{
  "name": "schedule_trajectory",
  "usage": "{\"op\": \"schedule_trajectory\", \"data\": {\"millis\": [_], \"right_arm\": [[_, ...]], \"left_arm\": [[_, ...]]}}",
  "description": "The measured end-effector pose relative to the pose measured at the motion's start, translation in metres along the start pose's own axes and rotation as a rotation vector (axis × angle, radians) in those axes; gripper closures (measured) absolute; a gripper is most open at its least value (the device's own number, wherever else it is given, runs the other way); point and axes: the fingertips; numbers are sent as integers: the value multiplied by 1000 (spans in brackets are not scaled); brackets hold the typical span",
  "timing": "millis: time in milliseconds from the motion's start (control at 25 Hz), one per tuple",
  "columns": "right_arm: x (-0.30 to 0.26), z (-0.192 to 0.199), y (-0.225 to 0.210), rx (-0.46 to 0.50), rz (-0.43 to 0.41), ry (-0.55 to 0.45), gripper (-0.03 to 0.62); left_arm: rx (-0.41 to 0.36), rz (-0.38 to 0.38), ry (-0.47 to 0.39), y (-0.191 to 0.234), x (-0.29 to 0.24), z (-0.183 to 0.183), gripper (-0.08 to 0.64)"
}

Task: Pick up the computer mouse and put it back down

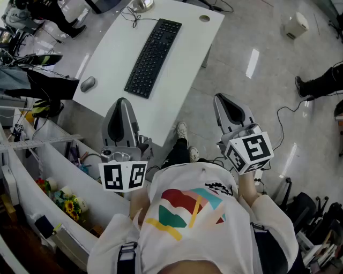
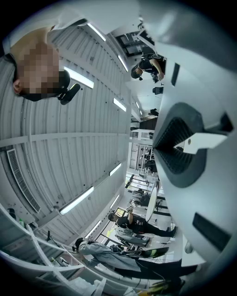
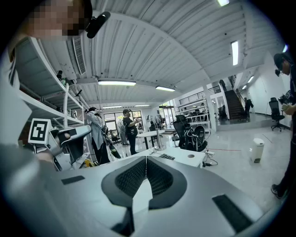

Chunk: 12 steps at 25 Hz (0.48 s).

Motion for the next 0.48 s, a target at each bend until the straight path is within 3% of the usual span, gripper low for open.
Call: {"op": "schedule_trajectory", "data": {"millis": [200,480], "right_arm": [[-68,-21,3,13,-19,6,578],[-142,-32,13,77,-109,67,578]], "left_arm": [[7,-9,-1,51,-42,-11,514],[46,-88,9,109,-74,-13,514]]}}
Point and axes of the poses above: the fingertips, and each gripper's own axes: x backward along the fingers, y to its left, z out of its underside, and after that the axes turned 10 degrees about x, right-handed
